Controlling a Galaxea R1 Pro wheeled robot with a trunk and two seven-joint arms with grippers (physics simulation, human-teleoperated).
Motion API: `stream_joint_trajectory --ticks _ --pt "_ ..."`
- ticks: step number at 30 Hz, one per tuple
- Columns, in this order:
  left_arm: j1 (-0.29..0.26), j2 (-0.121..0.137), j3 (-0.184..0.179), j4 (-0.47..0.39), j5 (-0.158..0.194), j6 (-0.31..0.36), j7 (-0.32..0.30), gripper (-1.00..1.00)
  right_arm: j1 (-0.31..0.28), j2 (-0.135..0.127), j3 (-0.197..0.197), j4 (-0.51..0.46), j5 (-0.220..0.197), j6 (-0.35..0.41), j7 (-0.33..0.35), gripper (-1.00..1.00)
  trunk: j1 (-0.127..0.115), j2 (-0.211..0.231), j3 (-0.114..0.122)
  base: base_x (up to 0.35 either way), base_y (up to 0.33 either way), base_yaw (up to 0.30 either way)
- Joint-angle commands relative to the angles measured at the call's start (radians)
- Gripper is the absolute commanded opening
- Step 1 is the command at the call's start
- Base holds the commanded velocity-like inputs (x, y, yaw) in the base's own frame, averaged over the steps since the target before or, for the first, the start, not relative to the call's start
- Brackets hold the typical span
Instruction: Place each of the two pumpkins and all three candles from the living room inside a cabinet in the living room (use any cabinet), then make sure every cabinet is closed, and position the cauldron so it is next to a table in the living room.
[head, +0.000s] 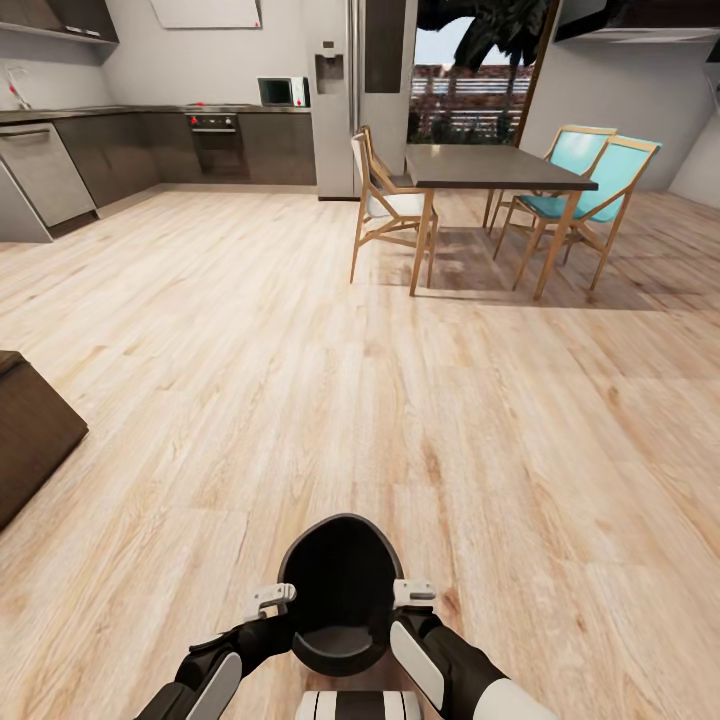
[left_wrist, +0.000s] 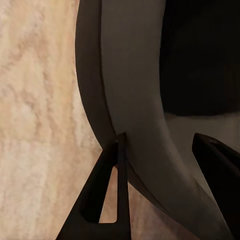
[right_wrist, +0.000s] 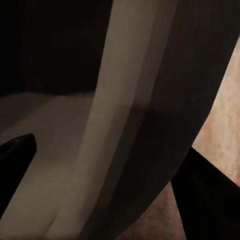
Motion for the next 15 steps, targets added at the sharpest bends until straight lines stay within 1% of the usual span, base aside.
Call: stream_joint_trajectory --ticks 1,5,8,15 --pt "-0.001 0.001 -0.003 -0.001 0.007 0.002 0.010 -1.00 0.000 0.000 0.008 -0.001 -0.022 -0.001 -0.007 -1.00 0.000 0.000 -0.001 0.000 0.000 0.000" --pt "-0.001 0.001 -0.003 -0.004 0.007 0.002 0.010 -1.00 0.000 0.000 0.008 -0.001 -0.023 -0.015 -0.007 -1.00 0.000 0.000 -0.001 0.000 0.000 0.000" --pt "-0.001 0.001 -0.003 -0.007 0.007 0.003 0.010 -1.00 0.000 0.000 0.008 -0.001 -0.025 -0.030 -0.007 -1.00 -0.001 0.000 0.011 0.000 0.000 0.000" --pt "-0.001 0.001 -0.003 -0.009 0.007 0.002 0.010 -1.00 0.000 0.000 0.008 -0.001 -0.025 -0.034 -0.007 -1.00 -0.001 0.000 0.011 0.000 0.000 0.000"
